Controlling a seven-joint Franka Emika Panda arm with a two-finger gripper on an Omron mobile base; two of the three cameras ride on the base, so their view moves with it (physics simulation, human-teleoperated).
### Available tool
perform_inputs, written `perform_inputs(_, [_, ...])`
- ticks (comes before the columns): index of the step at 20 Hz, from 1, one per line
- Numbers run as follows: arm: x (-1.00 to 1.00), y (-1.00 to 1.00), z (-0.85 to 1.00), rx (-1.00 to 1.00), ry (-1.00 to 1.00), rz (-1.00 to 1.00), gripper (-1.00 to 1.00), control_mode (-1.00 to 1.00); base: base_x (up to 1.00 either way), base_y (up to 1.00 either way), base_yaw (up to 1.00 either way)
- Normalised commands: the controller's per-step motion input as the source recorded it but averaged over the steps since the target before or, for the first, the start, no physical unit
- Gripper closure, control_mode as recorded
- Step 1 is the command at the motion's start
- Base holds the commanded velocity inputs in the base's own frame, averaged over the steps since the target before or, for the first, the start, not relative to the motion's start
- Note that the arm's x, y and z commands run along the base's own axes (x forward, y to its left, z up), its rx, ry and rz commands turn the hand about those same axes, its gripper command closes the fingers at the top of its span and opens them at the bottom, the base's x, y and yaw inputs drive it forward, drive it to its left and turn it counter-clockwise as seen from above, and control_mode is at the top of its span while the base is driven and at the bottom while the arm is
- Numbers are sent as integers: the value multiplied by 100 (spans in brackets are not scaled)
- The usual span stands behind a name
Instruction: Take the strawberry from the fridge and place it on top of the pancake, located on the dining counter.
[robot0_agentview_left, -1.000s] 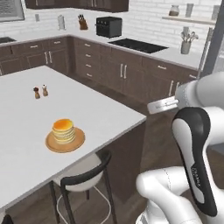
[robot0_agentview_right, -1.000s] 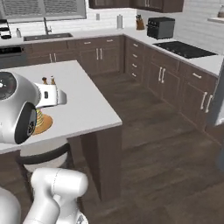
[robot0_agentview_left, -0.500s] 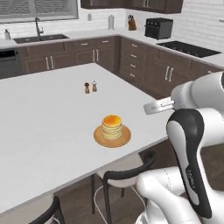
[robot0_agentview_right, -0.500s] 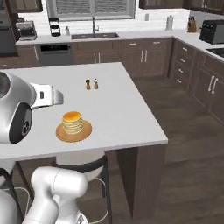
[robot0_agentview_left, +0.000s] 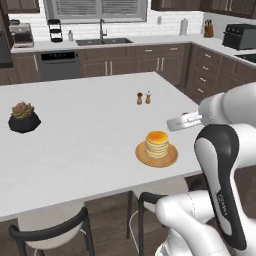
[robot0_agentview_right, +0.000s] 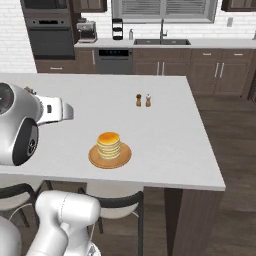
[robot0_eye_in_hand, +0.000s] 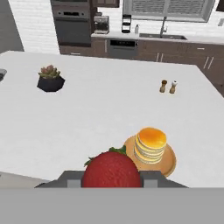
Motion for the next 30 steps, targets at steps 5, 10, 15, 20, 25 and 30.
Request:
perform_inputs(5, [96, -12, -25, 0, 24, 0, 100, -100, 0, 0, 0])
perform_inputs(10, [51, -7, -23, -13, 44, 0, 100, -100, 0, 0, 0])
perform_inputs(15, [7, -32, -43, -15, 23, -1, 100, -100, 0, 0, 0])
perform_inputs(20, [9, -22, -49, -7, 2, 0, 100, -100, 0, 0, 0])
perform_inputs(25, [33, -1, -38, -1, 0, 0, 100, -100, 0, 0, 0])
perform_inputs(30, [57, -10, -25, 0, 6, 0, 100, -100, 0, 0, 0])
